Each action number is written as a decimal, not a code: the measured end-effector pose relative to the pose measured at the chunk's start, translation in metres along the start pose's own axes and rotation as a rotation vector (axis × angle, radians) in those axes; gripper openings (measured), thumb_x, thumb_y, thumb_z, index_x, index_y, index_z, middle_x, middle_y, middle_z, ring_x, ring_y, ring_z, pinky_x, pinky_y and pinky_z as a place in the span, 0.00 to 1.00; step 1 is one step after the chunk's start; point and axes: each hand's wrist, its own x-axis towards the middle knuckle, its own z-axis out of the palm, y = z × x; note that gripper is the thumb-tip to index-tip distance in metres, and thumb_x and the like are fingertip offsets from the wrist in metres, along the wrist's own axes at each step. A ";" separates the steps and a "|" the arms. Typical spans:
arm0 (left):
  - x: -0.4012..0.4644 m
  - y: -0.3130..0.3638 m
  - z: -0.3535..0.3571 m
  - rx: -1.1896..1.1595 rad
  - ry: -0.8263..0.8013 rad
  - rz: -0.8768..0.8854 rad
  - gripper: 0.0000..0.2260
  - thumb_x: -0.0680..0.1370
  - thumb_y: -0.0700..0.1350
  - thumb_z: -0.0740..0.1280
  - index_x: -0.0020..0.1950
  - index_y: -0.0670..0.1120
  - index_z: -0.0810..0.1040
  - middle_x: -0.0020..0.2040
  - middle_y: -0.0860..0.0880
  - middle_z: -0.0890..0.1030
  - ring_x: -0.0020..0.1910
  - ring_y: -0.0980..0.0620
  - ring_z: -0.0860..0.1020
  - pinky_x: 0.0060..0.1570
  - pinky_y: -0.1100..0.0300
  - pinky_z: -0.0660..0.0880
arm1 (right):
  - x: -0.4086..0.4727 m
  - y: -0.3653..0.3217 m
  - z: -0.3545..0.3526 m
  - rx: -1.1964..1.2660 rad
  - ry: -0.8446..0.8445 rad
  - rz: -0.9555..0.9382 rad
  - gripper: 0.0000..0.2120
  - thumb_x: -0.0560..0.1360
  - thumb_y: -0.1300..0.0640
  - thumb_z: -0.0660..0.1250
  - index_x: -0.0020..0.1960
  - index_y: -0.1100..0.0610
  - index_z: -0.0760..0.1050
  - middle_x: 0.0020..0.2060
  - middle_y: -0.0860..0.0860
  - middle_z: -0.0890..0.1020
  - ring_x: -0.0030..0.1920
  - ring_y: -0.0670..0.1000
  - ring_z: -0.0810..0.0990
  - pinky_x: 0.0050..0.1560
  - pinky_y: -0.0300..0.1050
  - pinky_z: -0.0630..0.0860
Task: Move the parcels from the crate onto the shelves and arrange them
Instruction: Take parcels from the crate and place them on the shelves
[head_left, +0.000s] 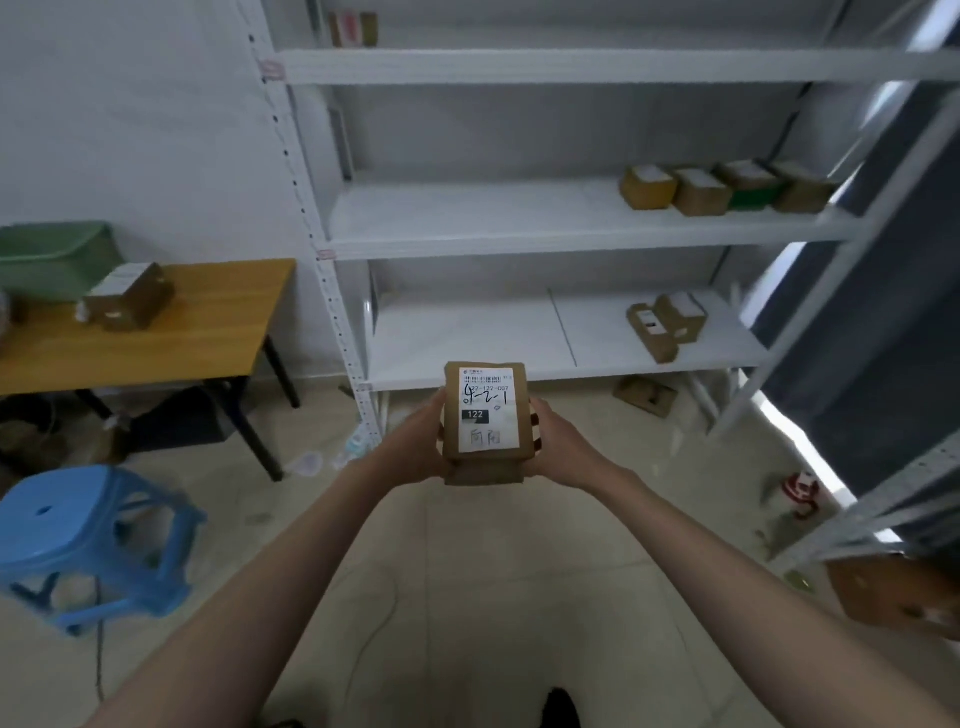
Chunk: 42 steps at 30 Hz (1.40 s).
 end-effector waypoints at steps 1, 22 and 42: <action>0.015 0.009 0.003 0.010 -0.013 0.013 0.50 0.63 0.38 0.80 0.77 0.50 0.53 0.57 0.49 0.77 0.48 0.54 0.77 0.45 0.59 0.78 | 0.002 0.006 -0.014 0.005 0.016 -0.008 0.41 0.67 0.68 0.76 0.75 0.53 0.61 0.57 0.45 0.74 0.54 0.46 0.74 0.37 0.30 0.73; 0.291 0.179 0.005 0.028 0.009 0.156 0.49 0.65 0.36 0.78 0.78 0.50 0.53 0.54 0.46 0.79 0.50 0.50 0.78 0.52 0.51 0.77 | 0.118 0.081 -0.285 -0.042 0.170 -0.057 0.44 0.72 0.63 0.75 0.79 0.54 0.54 0.66 0.54 0.75 0.61 0.57 0.78 0.57 0.51 0.78; 0.626 0.172 -0.048 -0.054 0.000 0.191 0.47 0.67 0.41 0.79 0.78 0.47 0.54 0.60 0.46 0.77 0.53 0.48 0.77 0.50 0.56 0.76 | 0.397 0.105 -0.450 -0.097 0.225 0.093 0.33 0.73 0.65 0.73 0.75 0.57 0.65 0.63 0.54 0.77 0.57 0.49 0.75 0.55 0.40 0.72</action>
